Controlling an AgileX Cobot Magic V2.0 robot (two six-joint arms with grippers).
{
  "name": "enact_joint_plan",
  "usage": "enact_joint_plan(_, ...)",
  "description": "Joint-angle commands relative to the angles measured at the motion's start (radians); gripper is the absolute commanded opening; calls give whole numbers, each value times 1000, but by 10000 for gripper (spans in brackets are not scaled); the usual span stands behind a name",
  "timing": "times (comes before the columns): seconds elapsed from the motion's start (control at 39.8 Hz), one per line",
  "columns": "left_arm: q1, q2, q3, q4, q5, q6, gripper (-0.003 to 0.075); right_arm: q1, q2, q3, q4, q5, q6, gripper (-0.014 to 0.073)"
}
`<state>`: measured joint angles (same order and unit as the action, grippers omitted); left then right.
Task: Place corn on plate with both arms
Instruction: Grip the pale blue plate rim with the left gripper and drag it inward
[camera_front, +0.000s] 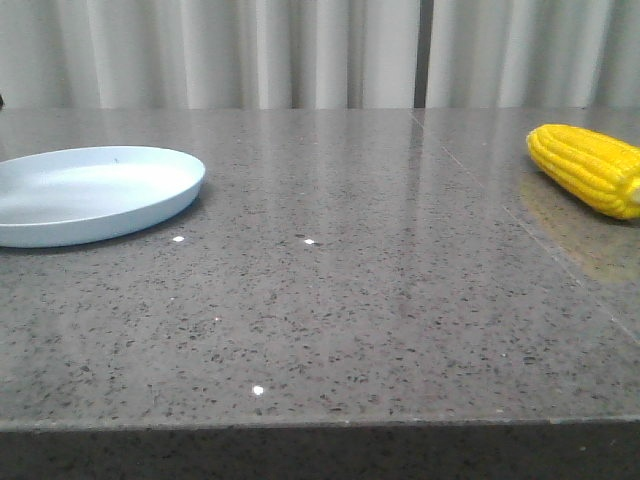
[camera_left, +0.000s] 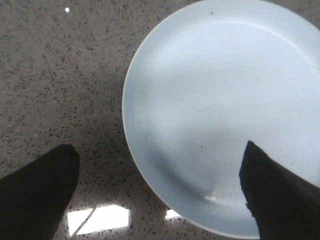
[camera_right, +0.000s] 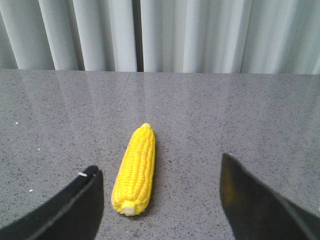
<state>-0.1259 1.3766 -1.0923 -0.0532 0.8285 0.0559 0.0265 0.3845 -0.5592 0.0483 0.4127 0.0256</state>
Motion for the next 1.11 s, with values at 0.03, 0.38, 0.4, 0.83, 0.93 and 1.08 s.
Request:
enact_joint_plan(0.03,-8,70,-65,1,-25,-12,617,-7,13,-36,-3,-72,-3,519)
enact_joint_plan(0.38,-8,174,-67,-10,-63,-12,511,-7,13,-36,-3,-72,-3,519)
enact_joint_plan(0.4,-8,174,-67,-13,-63,-12,466,-7,13,-36,-3,-72,-3,519)
enact_joint_plan(0.83,-15,156,-107,-61,-97,-12,-20,-7,13,-36,-3,-72,-3,519)
enact_joint_plan(0.93,-47,113,-126,-137,-151,3,-20,-7,13,-36,-3,-72,-3,519)
enact_joint_plan(1.08,-119,106,-185,-219,-116,5,-20,-7,13,-36,-3,-72,-3,519)
